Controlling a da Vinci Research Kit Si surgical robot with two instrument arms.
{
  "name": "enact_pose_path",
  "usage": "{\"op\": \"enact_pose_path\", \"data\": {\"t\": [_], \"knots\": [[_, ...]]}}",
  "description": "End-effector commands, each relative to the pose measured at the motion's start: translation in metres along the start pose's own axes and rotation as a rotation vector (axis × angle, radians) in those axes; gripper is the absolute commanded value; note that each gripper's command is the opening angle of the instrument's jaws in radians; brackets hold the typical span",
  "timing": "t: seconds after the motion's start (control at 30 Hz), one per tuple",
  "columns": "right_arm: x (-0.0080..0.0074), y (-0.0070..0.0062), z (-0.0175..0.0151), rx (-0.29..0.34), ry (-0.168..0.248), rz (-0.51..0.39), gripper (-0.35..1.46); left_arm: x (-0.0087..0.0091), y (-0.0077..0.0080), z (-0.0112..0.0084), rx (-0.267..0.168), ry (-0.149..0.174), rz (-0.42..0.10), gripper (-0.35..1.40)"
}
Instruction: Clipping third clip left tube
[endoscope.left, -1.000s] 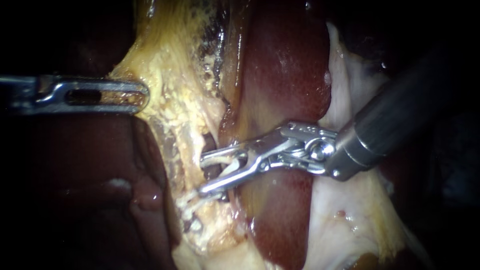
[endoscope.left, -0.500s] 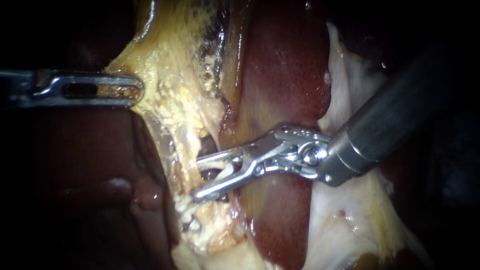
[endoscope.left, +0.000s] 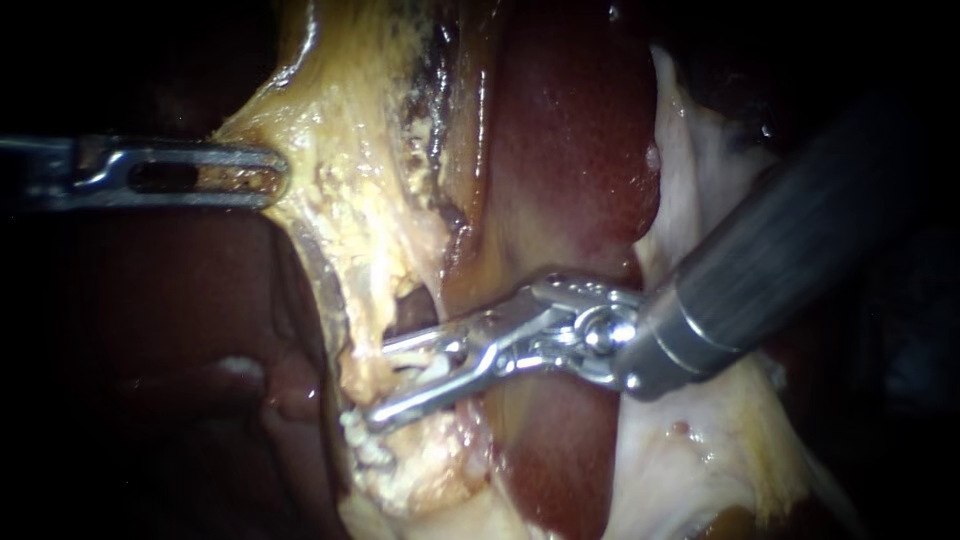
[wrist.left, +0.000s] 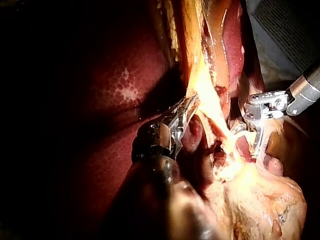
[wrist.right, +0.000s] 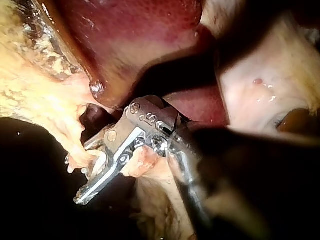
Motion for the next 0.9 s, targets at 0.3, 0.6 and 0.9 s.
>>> {"op": "enact_pose_path", "data": {"t": [0.3, 0.6, 0.9], "knots": [[-0.0003, 0.0010, 0.0010, -0.013, 0.014, 0.013, 0.51, 0.0000, -0.0003, 0.0003, -0.002, -0.002, -0.001, -0.35], [0.0029, 0.0024, -0.0008, -0.103, 0.095, 0.098, 0.49, 0.0001, -0.0006, 0.0003, -0.004, -0.003, -0.002, -0.35], [0.0062, 0.0027, -0.0035, -0.169, 0.158, 0.182, 0.45, 0.0002, -0.0013, 0.0004, -0.009, -0.006, -0.004, -0.35]]}}
